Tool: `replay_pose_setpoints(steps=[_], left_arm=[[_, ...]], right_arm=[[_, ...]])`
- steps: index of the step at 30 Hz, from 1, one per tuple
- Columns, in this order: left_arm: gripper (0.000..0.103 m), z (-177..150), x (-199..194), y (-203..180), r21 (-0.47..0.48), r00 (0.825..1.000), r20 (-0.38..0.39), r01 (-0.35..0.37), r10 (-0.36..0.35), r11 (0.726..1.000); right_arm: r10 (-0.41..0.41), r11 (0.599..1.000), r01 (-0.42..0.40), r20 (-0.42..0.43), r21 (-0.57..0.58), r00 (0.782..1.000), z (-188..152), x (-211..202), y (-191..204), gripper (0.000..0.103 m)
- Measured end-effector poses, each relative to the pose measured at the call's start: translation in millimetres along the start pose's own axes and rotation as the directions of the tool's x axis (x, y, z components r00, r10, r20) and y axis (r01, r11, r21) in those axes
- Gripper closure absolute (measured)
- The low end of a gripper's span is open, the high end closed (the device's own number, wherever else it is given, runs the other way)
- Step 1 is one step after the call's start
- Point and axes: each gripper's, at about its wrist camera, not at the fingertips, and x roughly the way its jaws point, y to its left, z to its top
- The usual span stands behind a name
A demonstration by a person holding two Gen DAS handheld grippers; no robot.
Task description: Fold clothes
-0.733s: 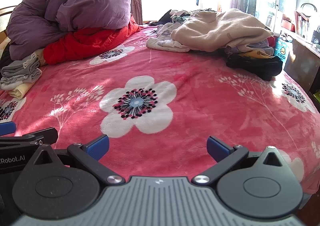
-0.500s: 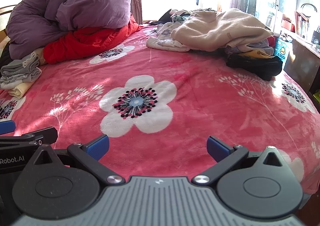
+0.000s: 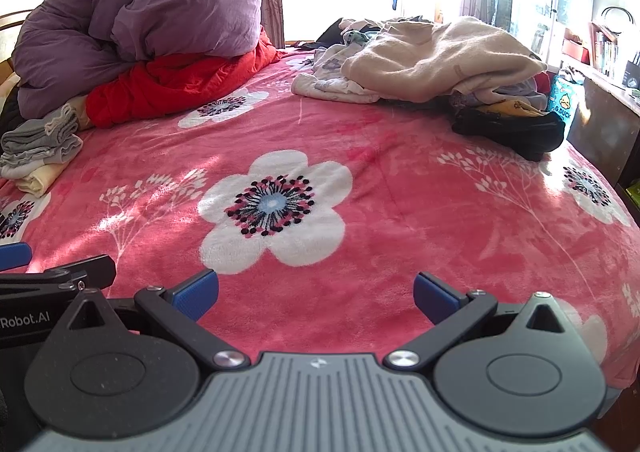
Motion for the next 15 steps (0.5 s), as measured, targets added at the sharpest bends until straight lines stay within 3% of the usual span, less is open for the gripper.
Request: replay_pose_setpoints(steps=[15], left_arm=[[0.000,-0.2,-0.1,1.0,0.001,1.000,-0.001,0.001,-0.001,1.000]], right_arm=[[0.001,1.000,-0.001,0.000,0.005,1.000,-0.9,-0.6,-0.4,0.000]])
